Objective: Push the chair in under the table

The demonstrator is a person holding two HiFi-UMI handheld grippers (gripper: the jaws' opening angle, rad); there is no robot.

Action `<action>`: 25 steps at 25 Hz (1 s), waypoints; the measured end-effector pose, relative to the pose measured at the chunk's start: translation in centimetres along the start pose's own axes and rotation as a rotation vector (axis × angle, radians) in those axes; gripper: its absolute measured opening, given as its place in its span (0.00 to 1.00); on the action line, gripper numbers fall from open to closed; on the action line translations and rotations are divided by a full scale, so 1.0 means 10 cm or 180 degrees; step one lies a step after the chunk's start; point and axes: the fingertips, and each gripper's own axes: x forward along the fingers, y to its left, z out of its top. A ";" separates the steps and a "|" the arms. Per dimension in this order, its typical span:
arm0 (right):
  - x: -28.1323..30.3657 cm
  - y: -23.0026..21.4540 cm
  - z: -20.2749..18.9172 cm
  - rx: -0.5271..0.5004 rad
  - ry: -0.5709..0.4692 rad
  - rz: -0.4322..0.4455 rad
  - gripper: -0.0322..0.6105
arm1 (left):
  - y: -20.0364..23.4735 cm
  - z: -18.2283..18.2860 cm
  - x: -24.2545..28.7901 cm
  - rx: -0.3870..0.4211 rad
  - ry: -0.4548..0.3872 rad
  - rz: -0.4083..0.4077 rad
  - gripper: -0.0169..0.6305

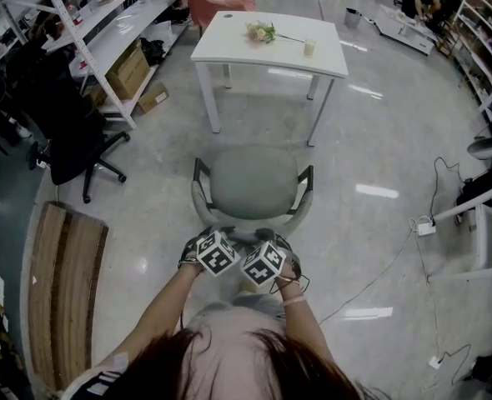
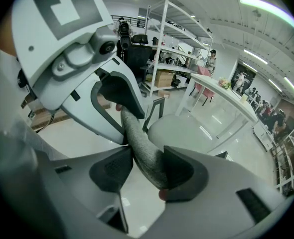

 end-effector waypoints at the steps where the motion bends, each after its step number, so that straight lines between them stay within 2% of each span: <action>1: 0.01 -0.02 0.01 -0.0004 -0.0001 -0.0001 0.36 | 0.02 0.01 0.01 -0.0001 -0.0004 0.0011 0.34; 25: 0.24 -0.29 0.23 -0.0035 0.0006 -0.0020 0.36 | 0.42 0.10 0.12 0.0033 -0.0088 0.0036 0.34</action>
